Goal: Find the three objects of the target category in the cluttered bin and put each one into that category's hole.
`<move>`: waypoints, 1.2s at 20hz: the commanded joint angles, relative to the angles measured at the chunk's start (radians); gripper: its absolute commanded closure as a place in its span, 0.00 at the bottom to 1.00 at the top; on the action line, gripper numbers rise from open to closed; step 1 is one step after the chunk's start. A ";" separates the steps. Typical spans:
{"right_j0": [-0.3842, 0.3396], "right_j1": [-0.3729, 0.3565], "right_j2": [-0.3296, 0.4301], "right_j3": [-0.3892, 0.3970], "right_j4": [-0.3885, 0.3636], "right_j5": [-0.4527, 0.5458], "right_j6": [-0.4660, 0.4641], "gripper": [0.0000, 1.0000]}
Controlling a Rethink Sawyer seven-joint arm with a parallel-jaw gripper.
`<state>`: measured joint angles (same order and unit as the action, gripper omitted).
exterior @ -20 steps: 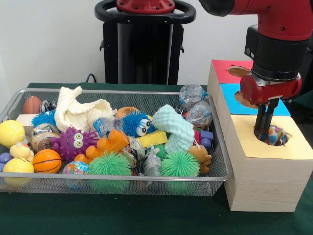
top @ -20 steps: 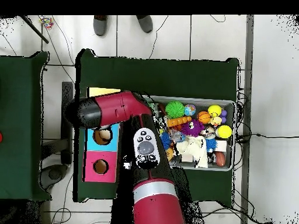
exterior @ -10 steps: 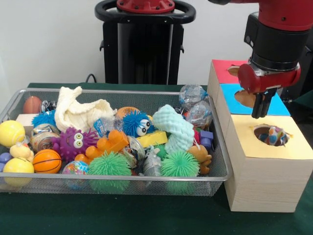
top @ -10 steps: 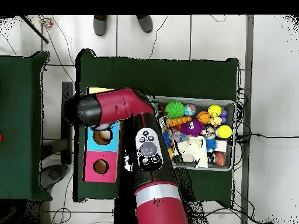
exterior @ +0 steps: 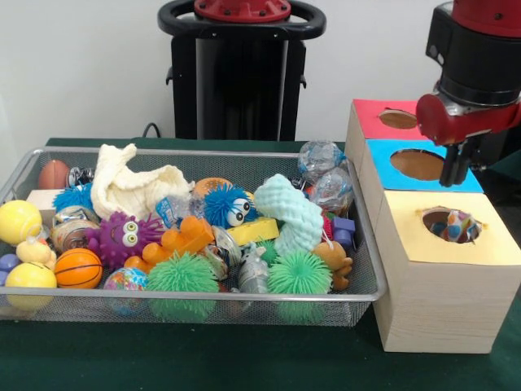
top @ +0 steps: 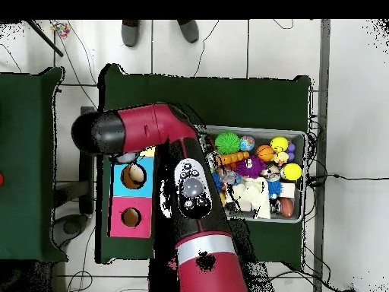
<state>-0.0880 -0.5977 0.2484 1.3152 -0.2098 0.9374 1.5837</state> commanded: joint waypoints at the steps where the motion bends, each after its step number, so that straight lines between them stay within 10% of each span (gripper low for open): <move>1: -0.051 0.058 0.122 -0.151 -0.031 0.208 -0.232 1.00; 12: -0.049 0.138 0.186 -0.369 -0.060 0.280 -0.254 1.00; 24: -0.069 0.185 0.218 -0.385 -0.065 0.232 -0.270 1.00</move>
<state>-0.1115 -0.4695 0.3912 0.9473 -0.2248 1.1265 1.5837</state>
